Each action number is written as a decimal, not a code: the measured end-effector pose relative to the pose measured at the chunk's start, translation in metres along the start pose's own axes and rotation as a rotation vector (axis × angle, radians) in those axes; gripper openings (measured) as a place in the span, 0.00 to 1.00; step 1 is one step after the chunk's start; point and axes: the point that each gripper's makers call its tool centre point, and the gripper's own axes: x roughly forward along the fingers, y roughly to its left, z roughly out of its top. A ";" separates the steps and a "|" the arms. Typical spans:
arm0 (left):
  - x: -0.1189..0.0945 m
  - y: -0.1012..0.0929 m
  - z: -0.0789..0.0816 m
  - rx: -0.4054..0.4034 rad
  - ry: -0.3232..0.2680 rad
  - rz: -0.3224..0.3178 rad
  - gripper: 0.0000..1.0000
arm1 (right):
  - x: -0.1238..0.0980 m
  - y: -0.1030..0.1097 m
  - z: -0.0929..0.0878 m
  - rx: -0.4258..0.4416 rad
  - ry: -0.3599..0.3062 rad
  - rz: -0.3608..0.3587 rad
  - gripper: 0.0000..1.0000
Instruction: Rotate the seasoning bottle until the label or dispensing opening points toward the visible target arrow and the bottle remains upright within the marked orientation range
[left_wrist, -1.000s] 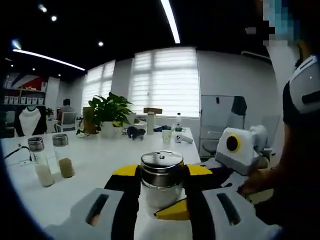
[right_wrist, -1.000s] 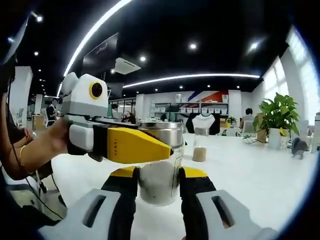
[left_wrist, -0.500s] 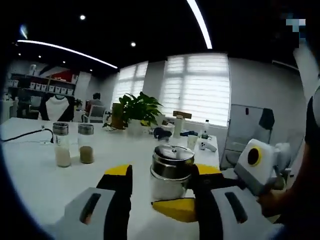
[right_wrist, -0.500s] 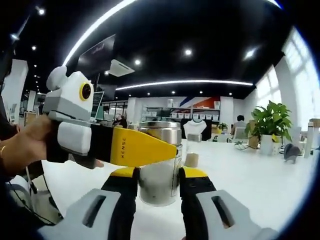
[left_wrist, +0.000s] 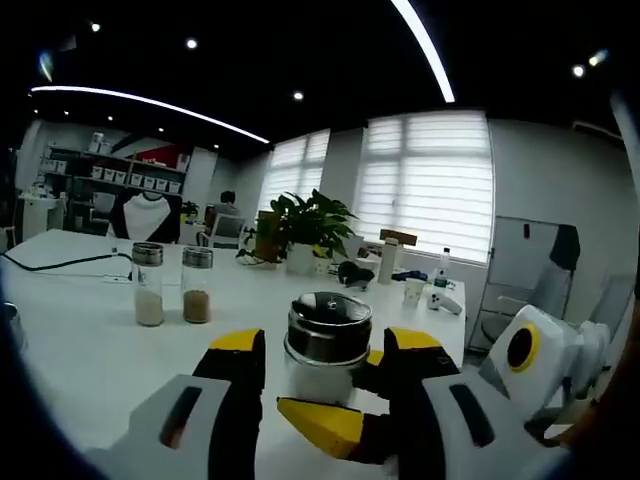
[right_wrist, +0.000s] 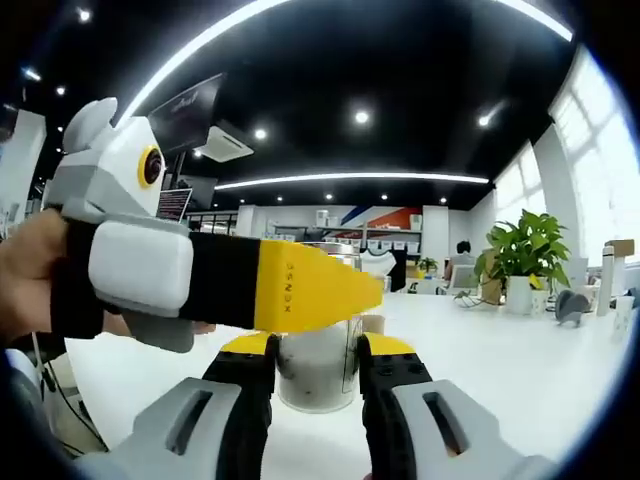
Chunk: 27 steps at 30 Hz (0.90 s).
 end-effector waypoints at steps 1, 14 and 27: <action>0.000 0.003 0.002 -0.012 -0.014 0.026 0.50 | 0.001 0.001 -0.002 -0.001 0.003 -0.001 0.30; 0.000 0.010 0.001 0.000 -0.039 0.118 0.46 | 0.005 0.013 -0.005 0.012 0.001 0.011 0.30; -0.005 0.024 -0.007 -0.029 -0.034 0.229 0.40 | 0.006 0.020 -0.009 -0.021 0.027 0.029 0.30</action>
